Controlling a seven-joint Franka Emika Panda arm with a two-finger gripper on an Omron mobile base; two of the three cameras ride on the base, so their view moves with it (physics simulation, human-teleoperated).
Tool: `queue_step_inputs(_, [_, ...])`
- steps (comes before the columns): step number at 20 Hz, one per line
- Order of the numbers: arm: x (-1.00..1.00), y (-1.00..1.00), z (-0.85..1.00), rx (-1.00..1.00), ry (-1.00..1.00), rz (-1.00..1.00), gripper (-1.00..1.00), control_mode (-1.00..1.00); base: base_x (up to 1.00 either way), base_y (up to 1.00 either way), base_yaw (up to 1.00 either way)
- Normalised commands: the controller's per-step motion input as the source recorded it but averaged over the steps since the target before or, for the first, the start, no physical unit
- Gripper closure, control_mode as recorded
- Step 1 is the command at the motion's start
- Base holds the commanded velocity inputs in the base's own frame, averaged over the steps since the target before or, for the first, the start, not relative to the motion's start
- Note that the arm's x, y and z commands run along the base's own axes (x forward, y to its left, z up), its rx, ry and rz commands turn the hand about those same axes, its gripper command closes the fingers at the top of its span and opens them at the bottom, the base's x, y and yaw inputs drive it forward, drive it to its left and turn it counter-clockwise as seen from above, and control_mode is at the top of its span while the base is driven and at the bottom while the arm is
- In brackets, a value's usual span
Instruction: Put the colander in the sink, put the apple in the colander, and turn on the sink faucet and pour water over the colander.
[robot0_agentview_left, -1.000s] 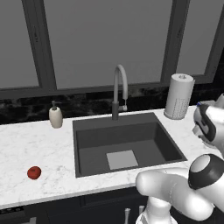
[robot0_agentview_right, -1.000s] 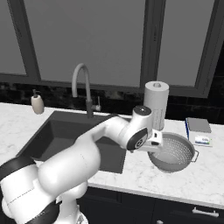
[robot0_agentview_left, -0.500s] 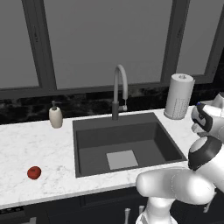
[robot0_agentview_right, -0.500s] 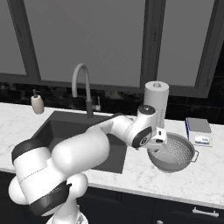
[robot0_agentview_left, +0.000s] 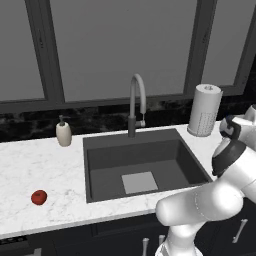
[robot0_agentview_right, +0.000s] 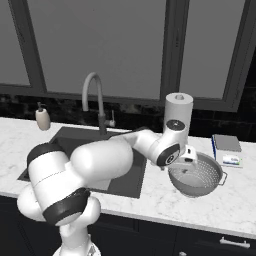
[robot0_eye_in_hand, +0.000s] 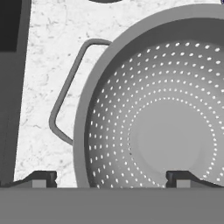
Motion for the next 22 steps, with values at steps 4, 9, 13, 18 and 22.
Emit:
queue_step_inputs(4, [0.00,0.00,-0.19,0.00,0.00,0.00,-1.00,-1.00,0.00,0.00,0.00])
queue_step_inputs(9, [0.00,0.08,-0.14,0.00,0.00,0.00,-1.00,-1.00,0.00,0.00,0.00])
queue_step_inputs(13, [0.00,0.14,-0.11,0.00,0.00,0.00,-1.00,-1.00,0.00,0.00,0.00])
queue_step_inputs(18, [0.00,0.05,-0.08,0.00,0.00,0.00,-1.00,-1.00,0.00,0.00,0.00])
queue_step_inputs(22, [0.00,0.00,-0.12,0.00,0.00,0.00,-1.00,-1.00,0.00,0.00,0.00])
